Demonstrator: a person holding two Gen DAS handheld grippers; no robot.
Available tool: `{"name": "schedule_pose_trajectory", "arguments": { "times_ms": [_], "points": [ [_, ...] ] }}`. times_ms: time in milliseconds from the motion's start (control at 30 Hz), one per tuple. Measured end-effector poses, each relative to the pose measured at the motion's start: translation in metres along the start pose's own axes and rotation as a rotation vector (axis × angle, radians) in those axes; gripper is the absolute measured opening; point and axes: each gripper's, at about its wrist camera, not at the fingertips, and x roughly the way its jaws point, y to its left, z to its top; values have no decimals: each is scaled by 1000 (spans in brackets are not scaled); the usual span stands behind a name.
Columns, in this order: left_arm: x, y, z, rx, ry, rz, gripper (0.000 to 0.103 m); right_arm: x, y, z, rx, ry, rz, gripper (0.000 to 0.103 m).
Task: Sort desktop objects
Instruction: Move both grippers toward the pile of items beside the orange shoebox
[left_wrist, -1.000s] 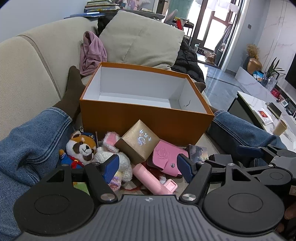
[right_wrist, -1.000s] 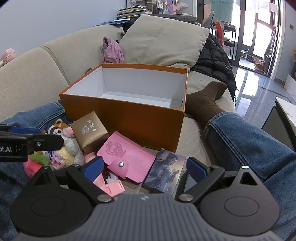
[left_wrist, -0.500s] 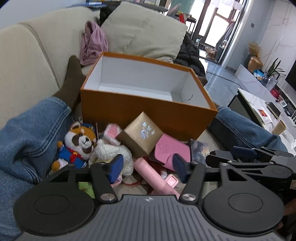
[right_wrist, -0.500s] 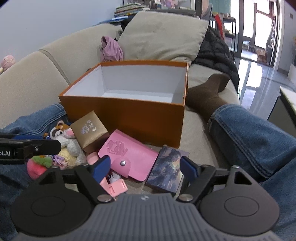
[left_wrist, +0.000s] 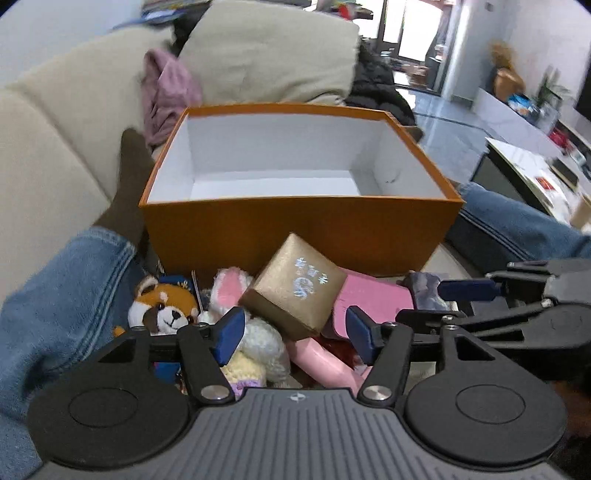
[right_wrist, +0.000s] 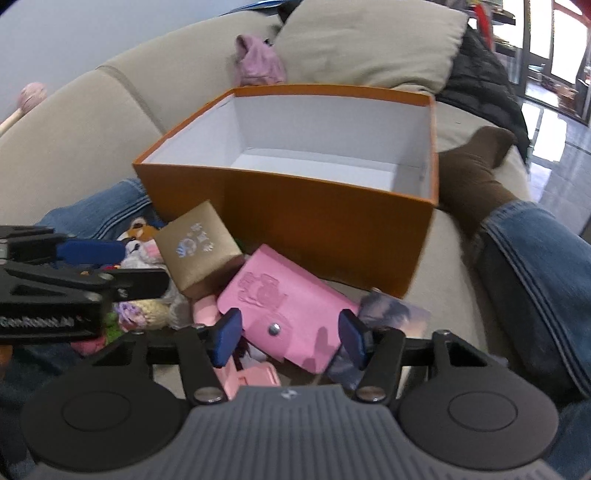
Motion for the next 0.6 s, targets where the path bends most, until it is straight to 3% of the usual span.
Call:
{"name": "schedule_pose_trajectory", "arguments": {
  "times_ms": [200, 367, 600],
  "points": [
    [22, 24, 8, -130, 39, -51, 73, 12, -2, 15, -9, 5, 19, 51],
    [40, 31, 16, -140, 62, -72, 77, 24, -2, 17, -18, 26, 18, 51],
    [58, 34, 17, -140, 79, -135, 91, 35, -3, 14, -53, 80, 49, 52]
  ]
}}
